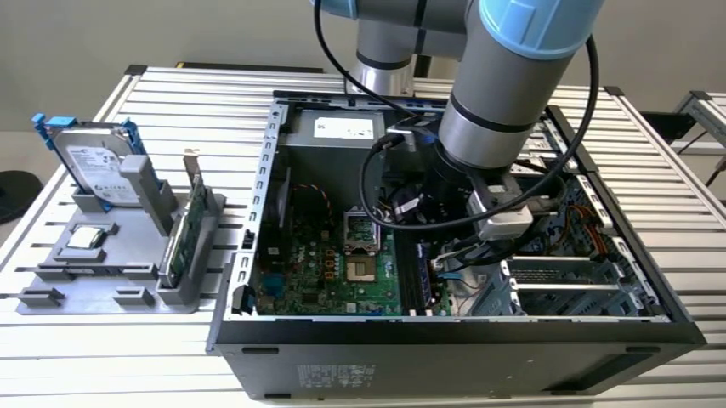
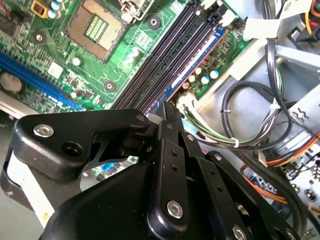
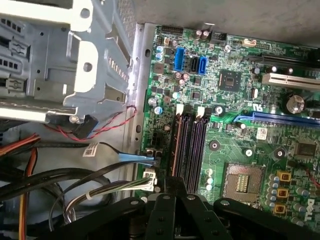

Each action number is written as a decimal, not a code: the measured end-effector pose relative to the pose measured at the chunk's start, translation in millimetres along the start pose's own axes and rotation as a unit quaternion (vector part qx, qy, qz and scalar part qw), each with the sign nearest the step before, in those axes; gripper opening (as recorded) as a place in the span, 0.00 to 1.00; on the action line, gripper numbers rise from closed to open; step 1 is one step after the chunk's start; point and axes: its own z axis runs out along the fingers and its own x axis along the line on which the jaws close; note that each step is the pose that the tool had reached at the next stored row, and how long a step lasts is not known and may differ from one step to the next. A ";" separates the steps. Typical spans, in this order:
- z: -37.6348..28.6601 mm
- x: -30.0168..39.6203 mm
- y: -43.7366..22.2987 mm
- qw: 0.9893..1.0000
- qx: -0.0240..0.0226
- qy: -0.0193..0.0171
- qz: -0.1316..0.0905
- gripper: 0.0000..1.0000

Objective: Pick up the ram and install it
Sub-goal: 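Press down the ram until it locks into place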

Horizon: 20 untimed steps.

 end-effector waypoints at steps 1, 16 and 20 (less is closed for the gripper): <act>0.0 0.0 0.0 1.000 0.000 0.000 -0.006 0.00; 0.0 0.0 -0.2 0.997 -0.003 0.001 -0.078 0.00; 0.0 0.0 -0.2 0.996 -0.004 0.001 -0.094 0.00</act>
